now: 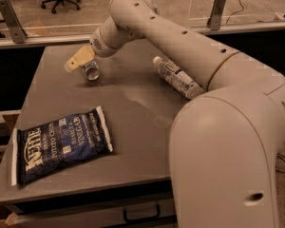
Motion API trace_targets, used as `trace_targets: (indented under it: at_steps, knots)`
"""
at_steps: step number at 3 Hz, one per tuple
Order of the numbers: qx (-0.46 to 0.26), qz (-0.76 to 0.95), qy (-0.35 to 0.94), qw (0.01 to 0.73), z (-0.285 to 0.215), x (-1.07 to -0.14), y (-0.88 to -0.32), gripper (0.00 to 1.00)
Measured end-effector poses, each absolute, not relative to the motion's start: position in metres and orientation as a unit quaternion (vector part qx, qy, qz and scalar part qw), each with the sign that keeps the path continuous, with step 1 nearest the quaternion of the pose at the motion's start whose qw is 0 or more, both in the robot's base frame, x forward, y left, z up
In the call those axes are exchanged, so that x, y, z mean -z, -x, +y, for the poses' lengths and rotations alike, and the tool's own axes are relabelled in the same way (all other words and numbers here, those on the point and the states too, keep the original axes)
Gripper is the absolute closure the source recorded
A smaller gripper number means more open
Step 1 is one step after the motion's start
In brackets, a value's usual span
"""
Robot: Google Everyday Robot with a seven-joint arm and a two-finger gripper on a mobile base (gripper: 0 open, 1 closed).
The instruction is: Pick redbull can
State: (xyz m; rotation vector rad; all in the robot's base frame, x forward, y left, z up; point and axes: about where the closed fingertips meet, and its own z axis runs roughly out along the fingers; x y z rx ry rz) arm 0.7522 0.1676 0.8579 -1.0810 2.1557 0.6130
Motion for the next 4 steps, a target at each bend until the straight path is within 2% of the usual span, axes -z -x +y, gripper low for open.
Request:
trace_targets:
  at_steps: [1, 4]
  knots:
    - [-0.221, 0.841, 0.387, 0.308, 0.1638, -0.8395, -0.7578, 0.18]
    - [-0.216, 0.847, 0.378, 0.304, 0.1614, -0.8405, -0.7587, 0.88]
